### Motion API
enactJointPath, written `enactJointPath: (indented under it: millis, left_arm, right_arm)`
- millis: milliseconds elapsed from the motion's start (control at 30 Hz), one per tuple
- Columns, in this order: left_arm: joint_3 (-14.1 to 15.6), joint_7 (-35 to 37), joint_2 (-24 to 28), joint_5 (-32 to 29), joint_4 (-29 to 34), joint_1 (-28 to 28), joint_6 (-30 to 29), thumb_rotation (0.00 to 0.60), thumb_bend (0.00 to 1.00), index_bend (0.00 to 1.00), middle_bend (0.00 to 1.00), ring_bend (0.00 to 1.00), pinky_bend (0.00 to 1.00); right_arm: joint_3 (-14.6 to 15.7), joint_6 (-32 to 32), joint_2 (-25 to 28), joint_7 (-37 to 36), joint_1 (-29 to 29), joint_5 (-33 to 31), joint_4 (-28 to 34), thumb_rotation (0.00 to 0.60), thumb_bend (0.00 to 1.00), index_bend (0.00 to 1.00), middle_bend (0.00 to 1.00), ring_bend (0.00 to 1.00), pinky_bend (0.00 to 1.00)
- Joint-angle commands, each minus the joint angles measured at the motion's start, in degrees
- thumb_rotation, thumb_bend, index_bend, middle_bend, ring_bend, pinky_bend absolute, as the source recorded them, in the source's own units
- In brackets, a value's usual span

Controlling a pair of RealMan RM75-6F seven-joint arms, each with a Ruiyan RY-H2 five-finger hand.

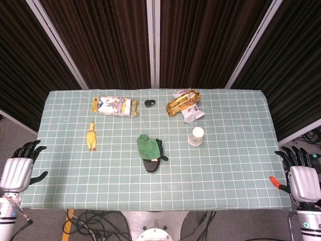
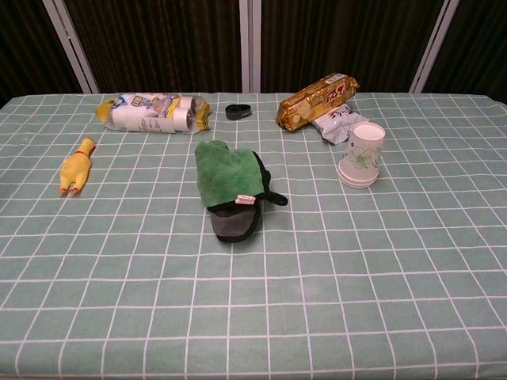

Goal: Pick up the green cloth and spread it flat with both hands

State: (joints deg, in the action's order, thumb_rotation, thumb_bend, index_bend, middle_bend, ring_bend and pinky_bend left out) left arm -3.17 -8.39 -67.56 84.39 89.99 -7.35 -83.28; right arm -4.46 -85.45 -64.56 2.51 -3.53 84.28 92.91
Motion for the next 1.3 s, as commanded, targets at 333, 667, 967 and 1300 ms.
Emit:
enactJointPath:
  millis: [333,667,967,1300]
  left_arm:
    - [0.01,-0.29,0.28,0.17,0.72,0.12,-0.57,0.600,0.11,0.23,0.16,0.14,0.24]
    - [0.07,0.31,0.69,0.36,1.27,0.45,-1.23,0.600,0.11,0.23,0.16,0.14,0.24]
    - [0.55,1.40,0.63,1.50,1.14,0.40,-1.32,0.600,0.11,0.23,0.16,0.14,0.24]
    - [1.24,2.15,1.28,1.51,1.38,1.39,-1.92,0.600,0.11,0.23,0.16,0.14,0.24]
  right_arm:
    - [0.29,-0.25,0.17,-1.70,-0.02,1.20,-0.24,0.600,0.04,0.25,0.15,0.07,0.04]
    - [0.67,1.29,0.88,-3.07,-2.11,4.63,0.83,0.600,0.05,0.30,0.15,0.07,0.04]
    - [-0.87,11.97,-0.52,-2.93,-12.48,10.13,3.70,0.600,0.07,0.36,0.15,0.05,0.04]
    - [-4.09,26.53,-15.39,-3.61,-27.30,9.70,-4.84,0.600,0.07,0.36,0.15,0.04,0.04]
